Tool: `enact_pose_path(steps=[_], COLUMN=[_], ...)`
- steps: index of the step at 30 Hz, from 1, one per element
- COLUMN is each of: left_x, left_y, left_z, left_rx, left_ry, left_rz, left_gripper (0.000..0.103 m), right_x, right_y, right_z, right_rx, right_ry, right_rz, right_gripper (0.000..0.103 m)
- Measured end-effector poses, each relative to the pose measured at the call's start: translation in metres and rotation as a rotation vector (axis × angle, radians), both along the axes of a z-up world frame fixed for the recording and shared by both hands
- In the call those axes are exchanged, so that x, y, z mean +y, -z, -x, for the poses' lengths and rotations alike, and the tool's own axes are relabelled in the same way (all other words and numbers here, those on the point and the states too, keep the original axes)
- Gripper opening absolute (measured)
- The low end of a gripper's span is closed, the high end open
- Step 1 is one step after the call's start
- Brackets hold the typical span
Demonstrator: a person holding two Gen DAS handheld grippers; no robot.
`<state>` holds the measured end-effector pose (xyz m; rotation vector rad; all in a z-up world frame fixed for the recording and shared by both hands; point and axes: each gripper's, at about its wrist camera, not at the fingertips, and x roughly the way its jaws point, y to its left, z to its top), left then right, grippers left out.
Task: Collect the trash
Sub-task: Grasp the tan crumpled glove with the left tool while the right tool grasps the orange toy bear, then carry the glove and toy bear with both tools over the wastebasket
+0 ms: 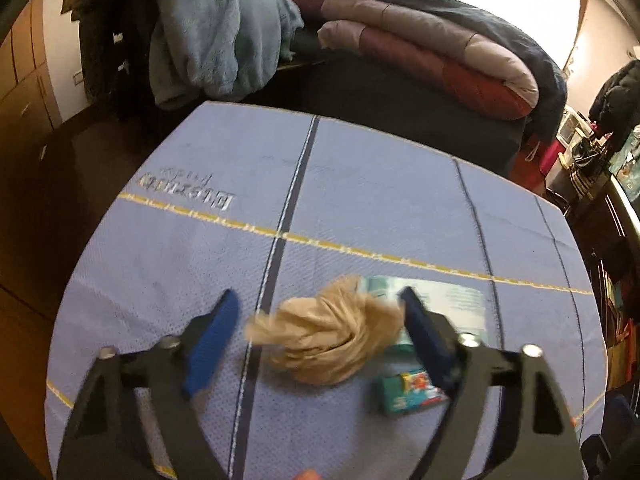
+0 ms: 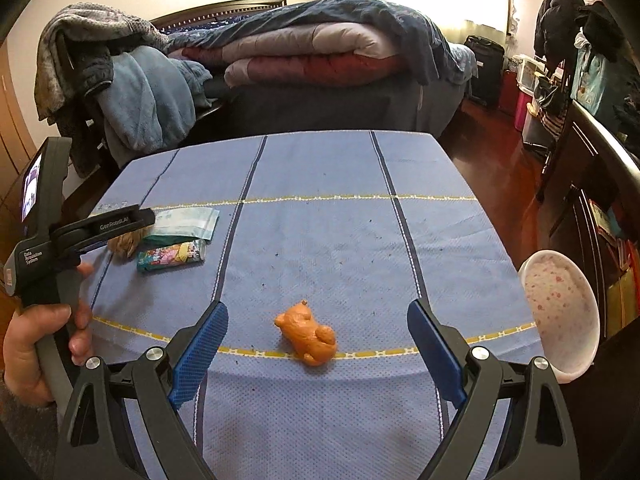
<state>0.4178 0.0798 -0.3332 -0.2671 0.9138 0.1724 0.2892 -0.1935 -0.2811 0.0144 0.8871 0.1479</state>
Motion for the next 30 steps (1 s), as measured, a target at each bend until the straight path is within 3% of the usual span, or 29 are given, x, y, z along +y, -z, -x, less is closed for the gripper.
enact_pose_path(steps=[1,3,5,14,16,18,19,21,30], left_x=[0.000,-0.001,-0.002,-0.002,-0.001,0.000,0.001,0.002,-0.005], left_y=[-0.001,0.000,-0.001,-0.023,-0.030,-0.037,-0.039,-0.044,-0.069], left_z=[0.001,0.001,0.002,0.026,0.032,0.037,0.039,0.042,0.060], left_rx=[-0.008,-0.004,-0.004,-0.070,-0.083,-0.095,-0.097,-0.101,-0.144], left_ry=[0.001,0.007,0.019,0.008,0.007,0.004,0.004,0.002,0.020], left_rz=[-0.010,-0.016,-0.013,-0.041,-0.050,-0.056,-0.056,-0.055,-0.044], left_gripper=[0.061,0.049,0.027,0.022,0.022,0.022,0.022,0.023,0.023], right_x=[0.000,0.000,-0.002,-0.003,-0.001,0.003,0.005,0.007,-0.017], right_y=[0.001,0.004,0.006,0.026,0.031,0.037,0.039,0.039,0.020], right_z=[0.000,-0.001,-0.002,-0.007,-0.009,-0.012,-0.012,-0.010,0.005], right_rx=[0.002,0.008,0.013,0.049,0.060,0.081,0.093,0.078,0.052], right_ry=[0.002,0.008,0.014,0.023,0.015,0.005,0.000,-0.011,-0.007], right_rz=[0.001,0.002,0.003,0.013,0.018,0.034,0.042,0.054,-0.037], right_gripper=[0.091,0.091,0.091,0.090,0.082,0.062,0.060,0.038,0.031])
